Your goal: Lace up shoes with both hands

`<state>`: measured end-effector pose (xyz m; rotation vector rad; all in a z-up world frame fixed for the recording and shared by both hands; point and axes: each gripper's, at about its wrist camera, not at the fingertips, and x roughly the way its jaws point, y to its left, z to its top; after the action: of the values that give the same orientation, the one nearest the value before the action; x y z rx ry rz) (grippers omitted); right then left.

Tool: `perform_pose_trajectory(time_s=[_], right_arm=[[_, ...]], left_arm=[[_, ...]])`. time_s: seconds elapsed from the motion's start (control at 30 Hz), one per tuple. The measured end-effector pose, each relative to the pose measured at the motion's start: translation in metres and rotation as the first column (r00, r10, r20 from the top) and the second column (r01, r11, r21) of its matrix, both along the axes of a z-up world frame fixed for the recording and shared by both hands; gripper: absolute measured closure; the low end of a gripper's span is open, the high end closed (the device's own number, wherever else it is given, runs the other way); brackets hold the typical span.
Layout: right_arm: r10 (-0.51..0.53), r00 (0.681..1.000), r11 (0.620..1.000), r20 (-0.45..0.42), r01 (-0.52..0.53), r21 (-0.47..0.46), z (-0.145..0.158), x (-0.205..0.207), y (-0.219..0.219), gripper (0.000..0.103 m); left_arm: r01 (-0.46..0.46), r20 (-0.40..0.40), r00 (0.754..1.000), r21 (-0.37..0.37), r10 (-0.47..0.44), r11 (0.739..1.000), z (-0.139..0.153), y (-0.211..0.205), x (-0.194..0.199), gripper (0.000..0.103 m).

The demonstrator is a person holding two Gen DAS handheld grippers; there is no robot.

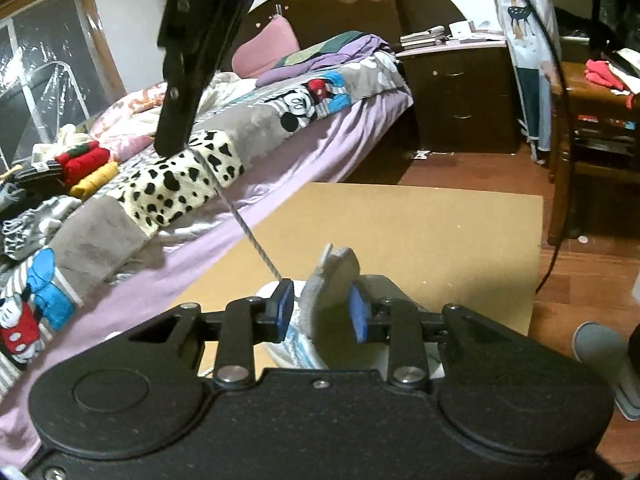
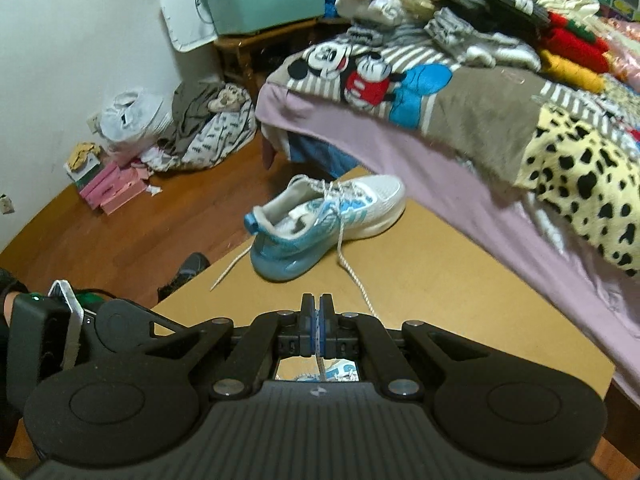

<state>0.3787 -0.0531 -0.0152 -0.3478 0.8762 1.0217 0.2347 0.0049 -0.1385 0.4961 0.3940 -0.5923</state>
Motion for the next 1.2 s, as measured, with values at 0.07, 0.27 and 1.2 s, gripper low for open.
perform_pose_trajectory(time_s=[0.07,0.27,1.2], right_arm=[[-0.014,1.0,1.0,0.015,0.014,0.017,0.01,-0.003,-0.003,0.099],[-0.051,0.997,0.997,0.061,0.047,0.065,0.04,-0.014,-0.009,0.099],[-0.468,0.863,0.793,0.19,0.315,0.521,0.137,-0.054,-0.118,0.099]], left_arm=[[-0.009,-0.003,1.0,-0.002,0.009,1.0,0.001,0.0,0.003,0.072],[-0.028,0.007,1.0,0.001,0.028,1.0,0.004,0.005,0.005,0.066],[0.017,0.029,0.999,0.111,-0.02,0.994,-0.009,-0.03,0.025,0.067]])
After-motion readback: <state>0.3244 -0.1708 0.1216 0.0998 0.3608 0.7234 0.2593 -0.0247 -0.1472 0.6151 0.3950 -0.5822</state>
